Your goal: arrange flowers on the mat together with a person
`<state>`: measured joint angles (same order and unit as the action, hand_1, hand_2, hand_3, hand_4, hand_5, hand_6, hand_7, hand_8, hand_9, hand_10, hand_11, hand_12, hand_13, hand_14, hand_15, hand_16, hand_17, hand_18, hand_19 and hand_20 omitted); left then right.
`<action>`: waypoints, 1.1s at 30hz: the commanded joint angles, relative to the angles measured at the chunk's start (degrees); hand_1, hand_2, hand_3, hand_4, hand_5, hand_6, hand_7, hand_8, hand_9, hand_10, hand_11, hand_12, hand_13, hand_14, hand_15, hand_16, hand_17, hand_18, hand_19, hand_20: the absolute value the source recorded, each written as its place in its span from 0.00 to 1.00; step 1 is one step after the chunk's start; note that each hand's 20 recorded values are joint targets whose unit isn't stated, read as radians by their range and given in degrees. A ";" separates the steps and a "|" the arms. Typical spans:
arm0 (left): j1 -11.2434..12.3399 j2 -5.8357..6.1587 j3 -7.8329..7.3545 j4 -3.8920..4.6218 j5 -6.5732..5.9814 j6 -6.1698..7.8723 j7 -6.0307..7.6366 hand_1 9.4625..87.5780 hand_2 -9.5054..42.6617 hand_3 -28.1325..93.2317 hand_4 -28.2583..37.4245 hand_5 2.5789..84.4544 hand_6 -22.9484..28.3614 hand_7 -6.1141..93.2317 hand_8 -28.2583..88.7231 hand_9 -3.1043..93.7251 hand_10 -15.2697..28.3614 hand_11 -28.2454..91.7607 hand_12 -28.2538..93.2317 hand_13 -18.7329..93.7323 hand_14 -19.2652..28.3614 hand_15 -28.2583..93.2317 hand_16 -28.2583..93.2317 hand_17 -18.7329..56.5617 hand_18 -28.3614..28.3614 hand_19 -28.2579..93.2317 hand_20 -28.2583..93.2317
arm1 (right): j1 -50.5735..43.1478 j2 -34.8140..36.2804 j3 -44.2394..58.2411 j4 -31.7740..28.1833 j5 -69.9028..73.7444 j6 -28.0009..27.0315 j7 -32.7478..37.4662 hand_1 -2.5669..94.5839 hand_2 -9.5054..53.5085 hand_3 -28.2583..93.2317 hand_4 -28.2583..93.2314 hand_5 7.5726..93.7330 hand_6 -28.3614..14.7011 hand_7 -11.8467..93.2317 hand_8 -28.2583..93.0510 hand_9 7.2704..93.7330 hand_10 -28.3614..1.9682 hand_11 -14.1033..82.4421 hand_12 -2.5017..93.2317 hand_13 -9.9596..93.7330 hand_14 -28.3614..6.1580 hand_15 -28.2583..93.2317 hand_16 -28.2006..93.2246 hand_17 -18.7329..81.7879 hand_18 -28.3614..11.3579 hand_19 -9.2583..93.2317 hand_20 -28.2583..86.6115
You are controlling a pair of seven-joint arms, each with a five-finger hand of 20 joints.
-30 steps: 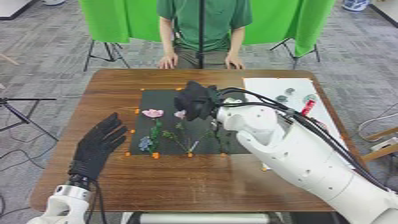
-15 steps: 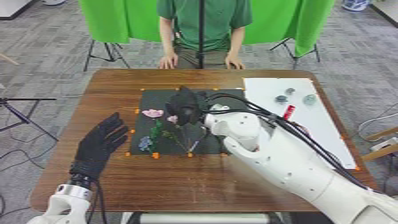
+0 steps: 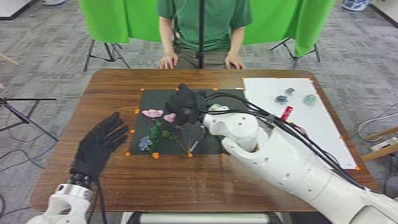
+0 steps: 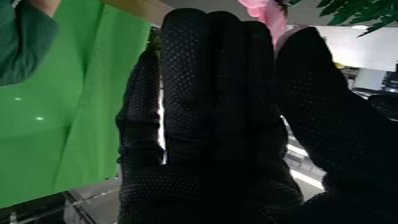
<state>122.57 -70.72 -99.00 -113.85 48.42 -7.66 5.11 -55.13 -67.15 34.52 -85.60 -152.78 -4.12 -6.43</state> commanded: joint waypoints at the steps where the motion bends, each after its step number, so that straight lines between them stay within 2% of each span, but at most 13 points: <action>1: 0.32 0.05 0.27 0.55 0.19 0.11 -0.22 0.19 0.14 0.81 0.00 0.35 0.53 0.25 0.15 0.26 0.61 0.44 0.34 0.36 0.70 0.42 0.22 0.12 0.88 0.60 0.27 | 0.19 -0.07 0.36 -0.05 -1.25 -0.28 0.15 0.45 0.00 0.89 0.00 0.63 0.71 0.51 0.17 0.73 0.72 0.39 0.40 0.75 0.72 0.63 0.44 0.41 0.34 0.71 0.54; 10: 0.03 0.00 0.23 0.75 0.13 -0.09 -0.54 0.19 0.15 0.81 0.00 0.35 0.53 0.25 0.15 0.26 0.61 0.44 0.34 0.36 0.70 0.42 0.22 0.12 0.88 0.60 0.27 | 0.15 -0.09 0.57 -0.34 -0.76 -0.56 0.57 0.43 0.00 0.91 0.00 0.62 0.72 0.48 0.17 0.69 0.70 0.43 0.35 0.73 0.70 0.63 0.41 0.39 0.33 0.70 0.54; 14: 0.21 -0.11 0.18 0.69 0.11 -0.05 -0.57 0.19 0.15 0.80 0.00 0.35 0.53 0.25 0.15 0.26 0.61 0.44 0.34 0.36 0.70 0.42 0.22 0.12 0.88 0.60 0.27 | -0.68 -0.16 2.09 -1.77 0.04 -0.64 1.57 0.41 0.00 0.92 0.00 0.62 0.72 0.47 0.17 0.68 0.69 0.45 0.33 0.73 0.70 0.63 0.40 0.39 0.33 0.70 0.54; 15: 0.33 -0.14 0.14 0.65 0.13 -0.02 -0.47 0.19 0.15 0.80 0.00 0.35 0.53 0.25 0.15 0.26 0.61 0.44 0.34 0.36 0.70 0.42 0.22 0.12 0.88 0.60 0.27 | -0.68 0.04 2.49 -2.38 0.85 -0.79 2.03 0.41 0.00 0.92 0.00 0.62 0.72 0.47 0.18 0.67 0.68 0.47 0.30 0.72 0.69 0.64 0.39 0.39 0.33 0.70 0.54; 18: 0.51 -0.23 0.01 0.55 0.14 -0.09 -0.58 0.19 0.15 0.80 0.00 0.35 0.53 0.25 0.15 0.26 0.61 0.44 0.34 0.36 0.70 0.42 0.22 0.12 0.88 0.60 0.27 | -1.83 1.62 5.03 -5.58 5.01 -1.62 4.23 0.39 0.03 0.93 0.00 0.61 0.71 0.45 0.17 0.66 0.64 0.48 0.28 0.71 0.68 0.64 0.39 0.39 0.32 0.70 0.54; 21: 0.68 -0.43 -0.20 0.53 0.12 -0.28 -0.49 0.19 0.15 0.80 0.00 0.35 0.53 0.25 0.15 0.26 0.61 0.44 0.34 0.36 0.70 0.42 0.22 0.12 0.88 0.60 0.27 | -5.37 4.64 10.76 -11.04 12.66 -3.00 6.91 0.36 0.11 0.94 0.00 0.60 0.69 0.43 0.16 0.63 0.60 0.47 0.27 0.69 0.64 0.63 0.38 0.38 0.31 0.69 0.54; 23: 0.86 -0.43 -0.31 0.41 0.11 -0.34 -0.60 0.19 0.15 0.80 0.00 0.35 0.53 0.25 0.15 0.26 0.61 0.44 0.34 0.36 0.70 0.42 0.22 0.12 0.88 0.60 0.27 | -8.20 7.27 14.60 -15.03 19.09 -3.48 9.42 0.33 0.17 0.95 0.01 0.58 0.68 0.41 0.10 0.60 0.57 0.46 0.26 0.66 0.61 0.62 0.37 0.37 0.30 0.68 0.53; 27: 1.06 -0.24 -0.72 0.31 0.09 -0.17 -0.12 0.19 0.15 0.80 0.00 0.35 0.53 0.25 0.15 0.26 0.61 0.44 0.34 0.36 0.70 0.42 0.22 0.12 0.88 0.60 0.27 | -17.05 12.28 28.28 -22.15 37.34 -7.15 12.10 0.30 0.22 0.96 0.02 0.51 0.62 0.38 0.10 0.51 0.52 0.43 0.26 0.58 0.57 0.59 0.36 0.33 0.26 0.63 0.51; 29: 1.24 -0.23 -1.26 0.28 0.11 -0.23 -0.28 0.19 0.15 0.81 0.00 0.35 0.53 0.25 0.15 0.26 0.61 0.44 0.34 0.36 0.70 0.42 0.22 0.12 0.88 0.60 0.27 | -21.19 14.40 34.54 -24.43 41.25 -10.26 13.49 0.29 0.25 0.95 0.02 0.48 0.59 0.35 0.11 0.47 0.50 0.42 0.25 0.54 0.53 0.57 0.36 0.32 0.25 0.60 0.49; 30: 1.49 0.01 -1.49 0.22 -0.04 0.06 -0.22 0.19 0.15 0.80 0.00 0.35 0.53 0.25 0.15 0.26 0.61 0.44 0.34 0.36 0.70 0.42 0.22 0.12 0.88 0.60 0.27 | -23.02 15.54 37.26 -25.16 43.37 -11.22 13.53 0.29 0.26 0.95 0.02 0.46 0.58 0.35 0.11 0.45 0.48 0.41 0.25 0.52 0.52 0.56 0.36 0.31 0.24 0.60 0.49; 31: 1.91 0.71 -1.39 0.13 -0.51 1.09 0.38 0.19 0.15 0.80 0.00 0.35 0.53 0.25 0.15 0.26 0.61 0.44 0.34 0.36 0.70 0.42 0.22 0.12 0.88 0.60 0.27 | -24.53 16.52 39.16 -25.69 45.50 -11.58 13.50 0.29 0.26 0.95 0.03 0.45 0.57 0.34 0.11 0.44 0.47 0.40 0.25 0.50 0.51 0.55 0.36 0.31 0.23 0.59 0.48; 33: 2.40 0.82 -1.93 -0.03 -0.76 1.34 0.78 0.19 0.15 0.80 0.00 0.35 0.53 0.25 0.15 0.26 0.61 0.44 0.34 0.36 0.70 0.42 0.22 0.12 0.88 0.60 0.27 | -30.22 18.05 46.04 -27.67 53.08 -12.16 13.94 0.28 0.26 0.95 0.03 0.44 0.56 0.33 0.12 0.41 0.46 0.39 0.25 0.47 0.51 0.53 0.35 0.30 0.23 0.58 0.48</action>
<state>122.79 -70.77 -99.77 -113.73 48.41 -7.73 5.01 -71.17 -58.90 61.93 -110.50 -118.52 -13.39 5.51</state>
